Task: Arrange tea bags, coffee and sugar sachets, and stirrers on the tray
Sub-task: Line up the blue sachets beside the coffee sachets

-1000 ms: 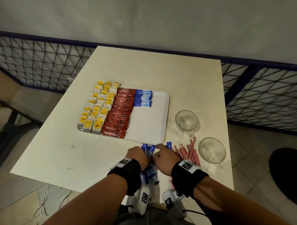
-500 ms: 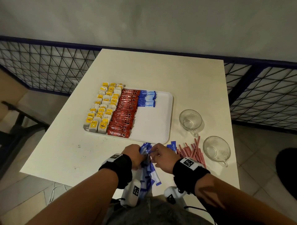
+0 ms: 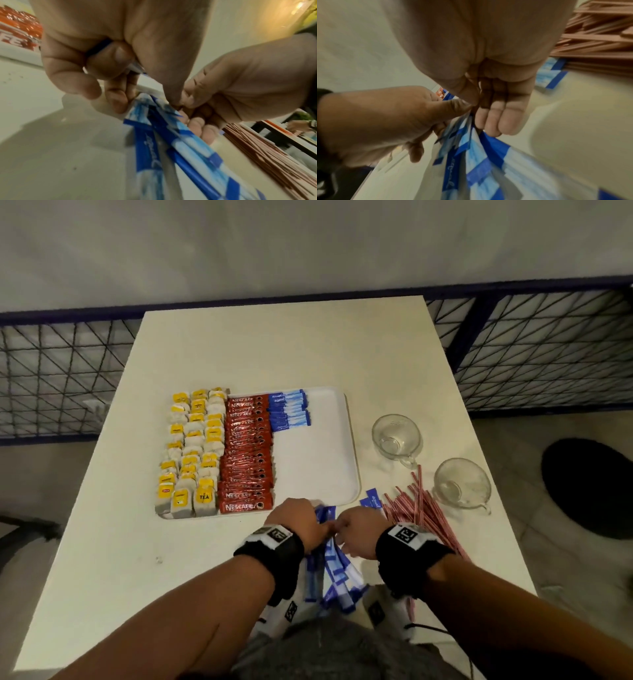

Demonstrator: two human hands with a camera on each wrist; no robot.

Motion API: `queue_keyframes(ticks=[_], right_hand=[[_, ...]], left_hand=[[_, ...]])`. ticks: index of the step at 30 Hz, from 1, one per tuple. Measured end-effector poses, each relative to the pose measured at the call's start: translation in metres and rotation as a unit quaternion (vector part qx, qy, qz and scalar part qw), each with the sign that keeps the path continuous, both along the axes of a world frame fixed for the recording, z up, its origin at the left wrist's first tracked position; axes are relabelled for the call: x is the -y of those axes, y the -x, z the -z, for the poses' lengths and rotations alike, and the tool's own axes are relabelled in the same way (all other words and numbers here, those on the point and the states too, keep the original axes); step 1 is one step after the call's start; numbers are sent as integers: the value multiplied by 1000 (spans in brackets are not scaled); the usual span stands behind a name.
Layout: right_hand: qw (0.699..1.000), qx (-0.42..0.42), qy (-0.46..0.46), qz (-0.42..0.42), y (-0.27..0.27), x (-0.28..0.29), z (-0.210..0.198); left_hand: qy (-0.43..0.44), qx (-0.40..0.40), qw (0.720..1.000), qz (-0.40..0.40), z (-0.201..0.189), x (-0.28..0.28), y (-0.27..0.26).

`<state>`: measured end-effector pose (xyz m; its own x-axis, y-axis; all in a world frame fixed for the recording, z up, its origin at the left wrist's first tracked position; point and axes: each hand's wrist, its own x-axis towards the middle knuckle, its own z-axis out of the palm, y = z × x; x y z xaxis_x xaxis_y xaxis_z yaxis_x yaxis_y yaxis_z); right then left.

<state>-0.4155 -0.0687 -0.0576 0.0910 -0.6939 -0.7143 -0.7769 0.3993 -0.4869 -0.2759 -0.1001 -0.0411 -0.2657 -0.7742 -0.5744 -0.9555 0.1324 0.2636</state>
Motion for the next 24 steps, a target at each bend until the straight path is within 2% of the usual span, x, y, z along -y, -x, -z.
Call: queue_keyframes(ticks=[2,4,8,12,14,17,21,23,24], right_hand=[[996,45,-19,76,-4,0,4],[992,63,-38,100,-9,0,6],[997,25,-38,60,-14,1,5],[999,-37,-6,-18,-17,2,-1],[999,-38,13,4,-17,3,-4],[992,41,41,115,-14,4,-8],[984,109,49,134,-9,13,-23],[971,158,54,170,-10,19,-25],[963,180,57,190,-11,23,-25]], left_hand=[[0,-7,1000,13,4,-2,1],[-15,1,1000,18,9,-2,-1],[-34,-8,999,41,11,-2,0],[-40,-23,998,49,6,-3,0],[-56,-22,997,52,2,-1,-2],[-77,-30,994,68,-8,5,-10],[-83,-77,991,69,-18,17,-34],[-101,-155,983,10,-21,24,-49],[-119,-210,970,-40,-22,27,-55]])
